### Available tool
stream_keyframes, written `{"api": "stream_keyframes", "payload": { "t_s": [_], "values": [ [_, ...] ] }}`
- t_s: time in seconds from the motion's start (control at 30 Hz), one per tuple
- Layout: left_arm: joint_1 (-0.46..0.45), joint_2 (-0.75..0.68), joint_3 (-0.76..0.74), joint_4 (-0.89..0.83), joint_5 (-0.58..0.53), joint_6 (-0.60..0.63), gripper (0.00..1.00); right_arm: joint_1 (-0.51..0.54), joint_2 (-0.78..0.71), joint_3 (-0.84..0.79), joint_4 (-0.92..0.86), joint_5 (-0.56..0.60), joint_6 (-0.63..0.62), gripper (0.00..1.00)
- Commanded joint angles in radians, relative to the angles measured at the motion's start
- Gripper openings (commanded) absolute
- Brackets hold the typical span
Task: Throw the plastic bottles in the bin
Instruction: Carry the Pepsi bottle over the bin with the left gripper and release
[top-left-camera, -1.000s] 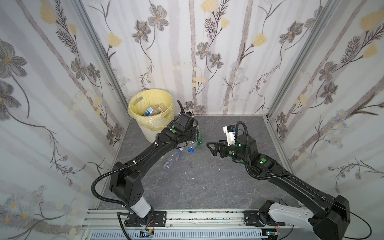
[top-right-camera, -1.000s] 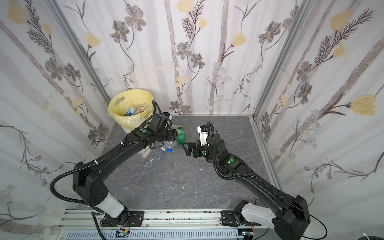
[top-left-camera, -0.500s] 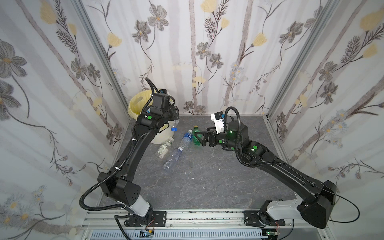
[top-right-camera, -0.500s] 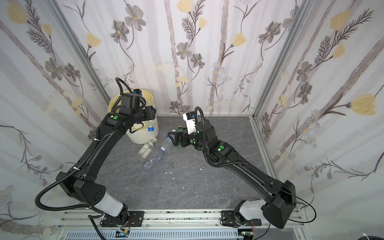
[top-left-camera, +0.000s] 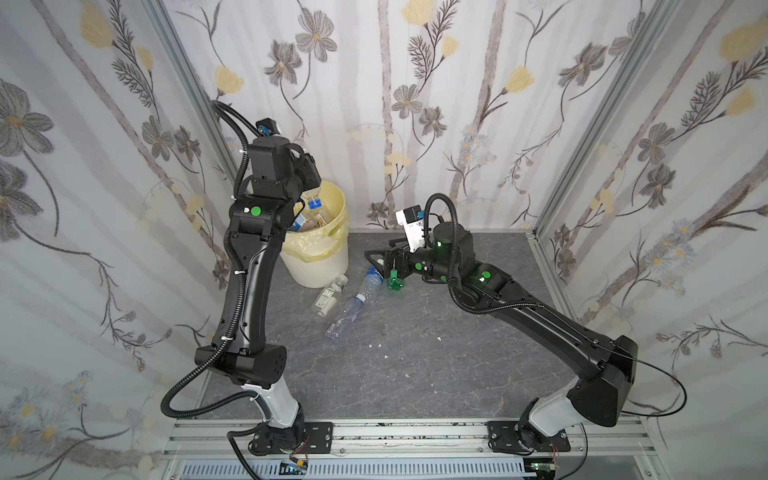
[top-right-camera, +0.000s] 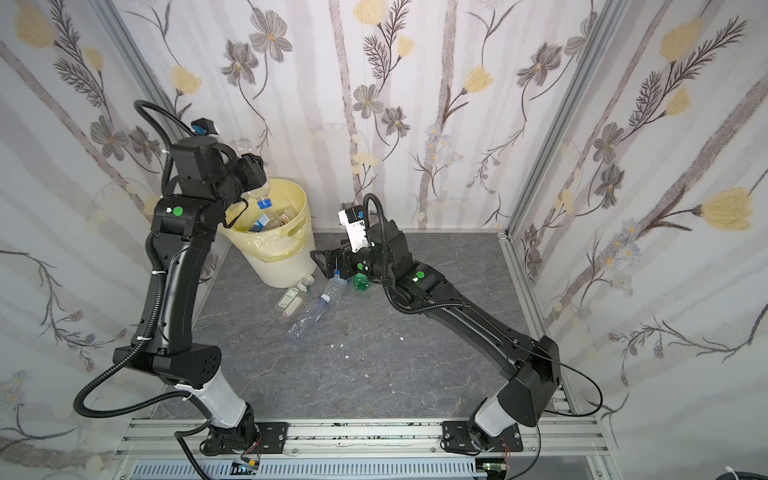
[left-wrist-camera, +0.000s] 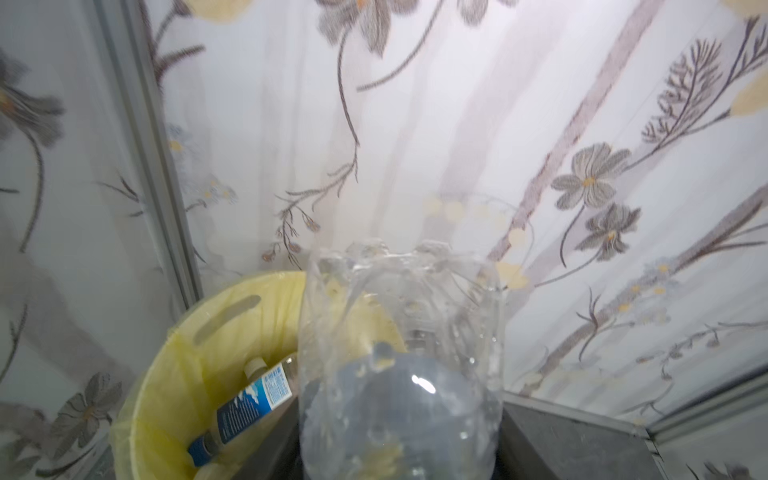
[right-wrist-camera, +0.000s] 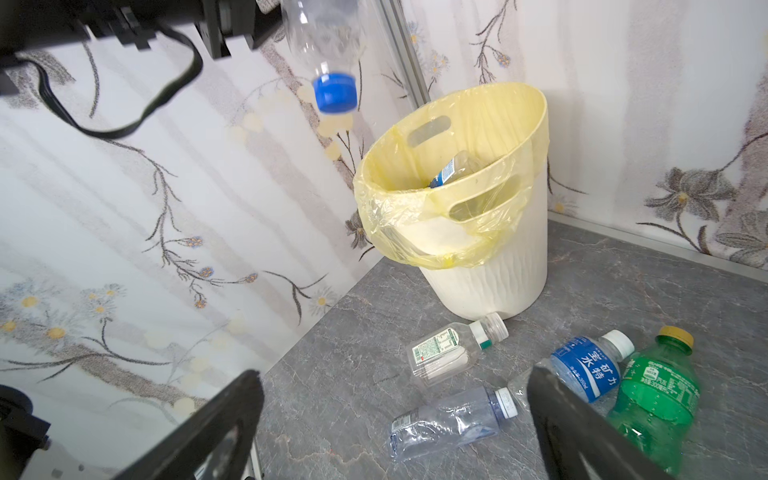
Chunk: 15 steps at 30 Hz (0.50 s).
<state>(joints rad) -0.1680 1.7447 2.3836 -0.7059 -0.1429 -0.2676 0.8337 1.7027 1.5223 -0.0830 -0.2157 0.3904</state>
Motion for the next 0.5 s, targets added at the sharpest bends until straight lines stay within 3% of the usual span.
{"api": "stream_keyframes", "payload": {
  "t_s": [0.0,0.17,0.3,0.4,0.47],
  "values": [
    [0.027,0.022,0.113,0.030,-0.075,0.010,0.54,0.009,0.007,0.010,0.030,-0.025,-0.013,1.00],
    [0.104,0.035,0.128,0.068,-0.042,-0.034,0.54,0.007,0.006,-0.003,0.025,-0.020,-0.018,1.00],
    [0.187,0.141,0.051,0.076,0.093,-0.120,0.55,0.007,0.011,-0.020,0.036,-0.023,-0.016,1.00],
    [0.208,0.273,0.022,0.064,0.187,-0.096,0.55,0.008,0.010,-0.037,0.051,-0.025,-0.003,1.00],
    [0.190,0.272,0.012,0.043,0.200,-0.091,0.70,0.008,0.006,-0.046,0.049,-0.024,0.002,1.00]
  ]
}}
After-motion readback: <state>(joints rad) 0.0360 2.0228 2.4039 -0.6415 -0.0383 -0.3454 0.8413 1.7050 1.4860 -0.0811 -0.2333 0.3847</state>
